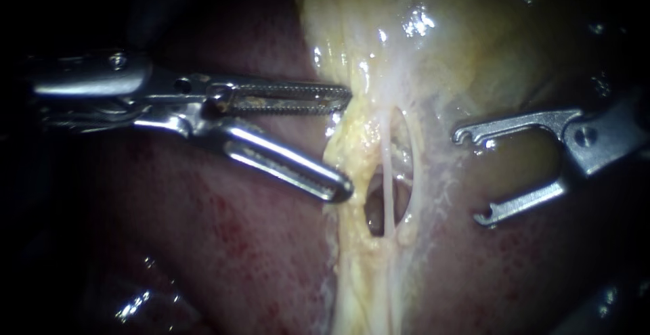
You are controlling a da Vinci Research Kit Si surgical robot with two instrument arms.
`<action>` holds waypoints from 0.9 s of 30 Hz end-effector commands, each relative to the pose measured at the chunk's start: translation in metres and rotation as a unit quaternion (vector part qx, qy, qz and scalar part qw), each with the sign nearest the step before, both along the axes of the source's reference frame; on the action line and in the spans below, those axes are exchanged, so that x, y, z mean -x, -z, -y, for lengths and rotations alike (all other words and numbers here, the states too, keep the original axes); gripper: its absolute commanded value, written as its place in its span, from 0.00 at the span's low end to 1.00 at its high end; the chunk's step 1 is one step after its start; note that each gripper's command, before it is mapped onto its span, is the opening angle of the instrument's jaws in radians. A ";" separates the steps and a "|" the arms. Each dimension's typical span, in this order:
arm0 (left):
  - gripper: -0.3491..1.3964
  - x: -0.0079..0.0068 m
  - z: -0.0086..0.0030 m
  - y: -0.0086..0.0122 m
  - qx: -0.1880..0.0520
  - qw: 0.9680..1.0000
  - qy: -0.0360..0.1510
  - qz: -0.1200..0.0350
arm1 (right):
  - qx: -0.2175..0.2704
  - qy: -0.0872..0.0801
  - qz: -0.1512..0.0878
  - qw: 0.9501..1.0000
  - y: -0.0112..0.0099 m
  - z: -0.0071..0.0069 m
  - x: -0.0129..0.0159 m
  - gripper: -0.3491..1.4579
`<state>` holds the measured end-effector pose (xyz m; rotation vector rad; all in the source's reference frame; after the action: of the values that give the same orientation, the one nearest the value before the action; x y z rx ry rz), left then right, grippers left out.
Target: Grabbing gallbladder
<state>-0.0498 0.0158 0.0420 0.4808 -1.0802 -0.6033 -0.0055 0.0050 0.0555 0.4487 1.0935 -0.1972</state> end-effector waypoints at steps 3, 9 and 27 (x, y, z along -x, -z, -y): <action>0.48 0.0002 -0.0003 -0.0005 -0.007 1.000 0.007 -0.010 | 0.000 0.000 0.000 1.000 0.0000 0.0000 0.0000 0.52; 0.38 0.0000 -0.0008 -0.0017 -0.024 0.999 0.019 -0.029 | 0.000 0.000 0.000 1.000 0.0000 0.0000 0.0000 0.52; 0.00 -0.0018 -0.0012 -0.0035 -0.033 0.997 0.028 -0.063 | 0.000 0.000 0.000 1.000 0.0001 0.0000 0.0001 0.52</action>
<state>-0.0480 0.0170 0.0456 0.4631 -0.9575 -0.7110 -0.0056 0.0049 0.0555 0.4492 1.0934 -0.1971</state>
